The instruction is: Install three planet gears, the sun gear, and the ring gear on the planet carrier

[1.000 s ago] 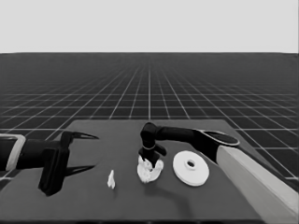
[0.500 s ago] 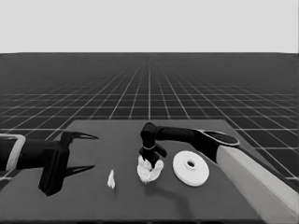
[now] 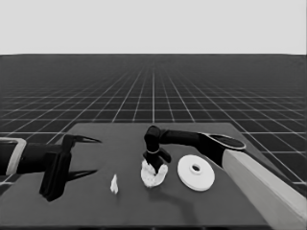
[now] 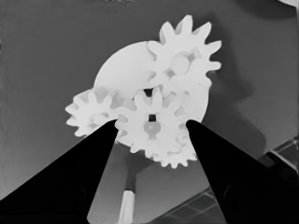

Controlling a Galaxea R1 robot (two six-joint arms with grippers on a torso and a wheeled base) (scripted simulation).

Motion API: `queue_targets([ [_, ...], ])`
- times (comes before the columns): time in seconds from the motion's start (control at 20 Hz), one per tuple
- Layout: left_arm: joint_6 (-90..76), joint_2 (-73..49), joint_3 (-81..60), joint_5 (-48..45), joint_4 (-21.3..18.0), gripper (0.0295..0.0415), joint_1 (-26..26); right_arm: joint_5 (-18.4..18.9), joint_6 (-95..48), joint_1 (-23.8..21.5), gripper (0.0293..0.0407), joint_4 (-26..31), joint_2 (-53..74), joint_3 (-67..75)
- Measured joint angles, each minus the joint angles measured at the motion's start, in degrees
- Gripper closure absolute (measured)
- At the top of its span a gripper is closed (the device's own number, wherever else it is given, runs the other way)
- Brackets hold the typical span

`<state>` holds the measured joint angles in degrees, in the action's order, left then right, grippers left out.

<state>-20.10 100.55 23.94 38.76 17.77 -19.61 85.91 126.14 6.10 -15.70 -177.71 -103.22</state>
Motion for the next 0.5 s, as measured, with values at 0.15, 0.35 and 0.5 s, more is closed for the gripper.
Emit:
queue_targets([
  [0.15,0.00,0.00,0.00,0.00,0.00,0.0326,0.00,0.00,1.80,0.00,0.0391,0.00,0.00,0.00],
  [0.35,0.00,0.00,0.00,0.00,0.00,0.0326,0.00,0.00,4.20,0.00,0.0391,0.00,0.00,0.00],
  [0.5,0.00,0.00,0.00,0.00,0.00,0.0326,0.00,0.00,6.00,0.00,0.0391,0.00,0.00,0.00],
])
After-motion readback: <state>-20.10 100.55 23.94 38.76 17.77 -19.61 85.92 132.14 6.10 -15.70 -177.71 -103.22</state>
